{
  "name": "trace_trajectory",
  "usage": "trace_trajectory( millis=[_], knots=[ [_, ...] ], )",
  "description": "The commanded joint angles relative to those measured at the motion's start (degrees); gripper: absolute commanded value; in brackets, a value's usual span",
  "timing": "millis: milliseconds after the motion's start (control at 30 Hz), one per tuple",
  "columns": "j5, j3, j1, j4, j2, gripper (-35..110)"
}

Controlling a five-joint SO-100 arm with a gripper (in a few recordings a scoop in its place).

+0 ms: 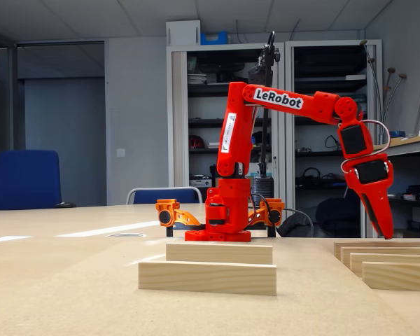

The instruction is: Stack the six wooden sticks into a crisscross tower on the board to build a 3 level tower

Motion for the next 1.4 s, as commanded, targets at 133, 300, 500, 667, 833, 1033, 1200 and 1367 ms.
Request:
trace_trajectory(
  millis=[133, 300, 500, 667, 833, 1033, 1200, 1367],
  knots=[
    [-0.4, 2.5, -0.1, -2.5, 2.5, 16],
    [-0.4, 3.8, 0.0, -5.5, 1.0, 16],
    [-0.3, 4.9, 0.0, -8.7, -1.0, 15],
    [-0.4, 5.1, 0.4, -9.8, -2.2, 15],
    [-0.7, 5.3, 1.2, -10.5, -2.9, 13],
    [-0.7, 5.3, 3.1, -10.3, -3.1, 1],
    [-1.1, 4.1, 3.9, -8.4, -3.1, 0],
    [0.4, 3.3, 3.7, -7.5, -2.4, 0]
  ],
)
